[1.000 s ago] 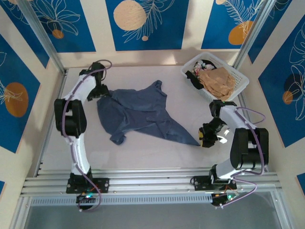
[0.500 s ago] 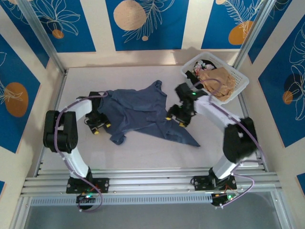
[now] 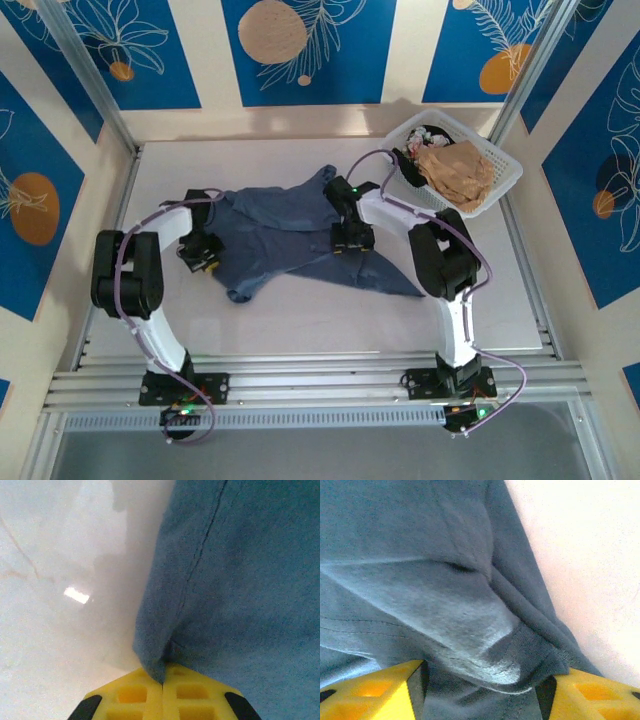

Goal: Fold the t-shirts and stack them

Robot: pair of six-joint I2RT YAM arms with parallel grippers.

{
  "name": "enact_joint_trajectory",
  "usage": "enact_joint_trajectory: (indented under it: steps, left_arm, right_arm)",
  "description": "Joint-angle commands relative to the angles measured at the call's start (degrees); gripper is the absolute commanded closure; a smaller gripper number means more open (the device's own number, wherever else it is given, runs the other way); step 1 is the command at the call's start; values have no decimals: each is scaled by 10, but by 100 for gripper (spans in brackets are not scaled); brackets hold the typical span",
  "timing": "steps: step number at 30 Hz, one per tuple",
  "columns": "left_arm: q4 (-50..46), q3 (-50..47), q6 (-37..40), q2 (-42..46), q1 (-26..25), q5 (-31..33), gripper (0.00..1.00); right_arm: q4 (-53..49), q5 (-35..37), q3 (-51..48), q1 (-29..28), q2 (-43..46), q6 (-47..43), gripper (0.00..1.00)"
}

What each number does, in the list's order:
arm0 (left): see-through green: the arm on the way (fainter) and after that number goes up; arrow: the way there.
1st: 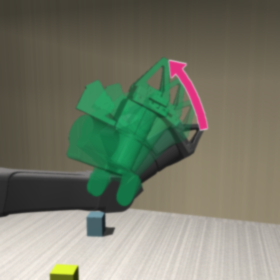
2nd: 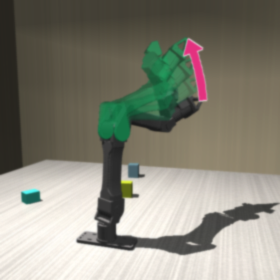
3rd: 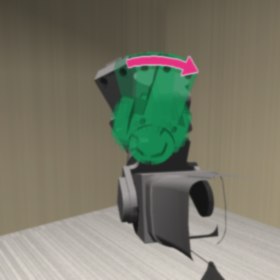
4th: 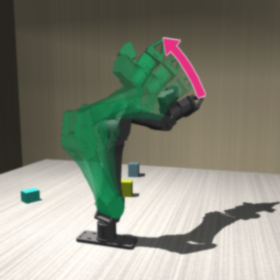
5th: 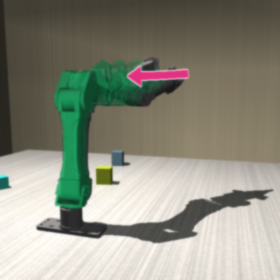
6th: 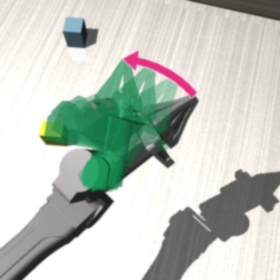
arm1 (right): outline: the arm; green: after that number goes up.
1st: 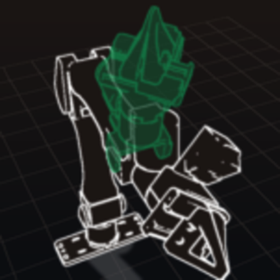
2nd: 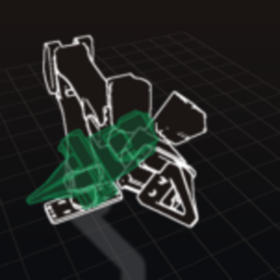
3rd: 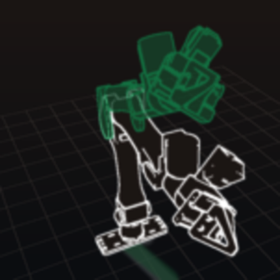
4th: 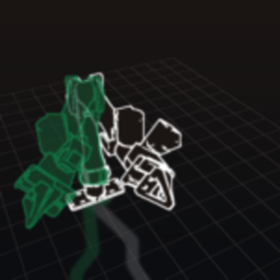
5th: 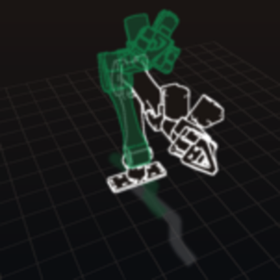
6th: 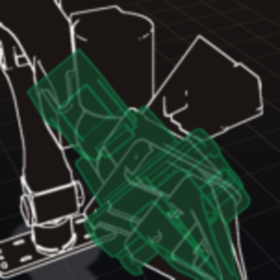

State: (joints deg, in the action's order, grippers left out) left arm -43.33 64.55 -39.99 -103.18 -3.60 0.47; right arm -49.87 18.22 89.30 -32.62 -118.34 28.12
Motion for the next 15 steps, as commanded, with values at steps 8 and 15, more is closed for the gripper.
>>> enact_joint_trajectory:
  steps: [8,15]
  left_arm:
    - [-77,45,44,124,1,98,100]
    - [-123,57,47,186,0,120,100]
  right_arm:
    - [-27,21,42,12,25,2,100]
    - [-64,-108,24,81,75,48,100]
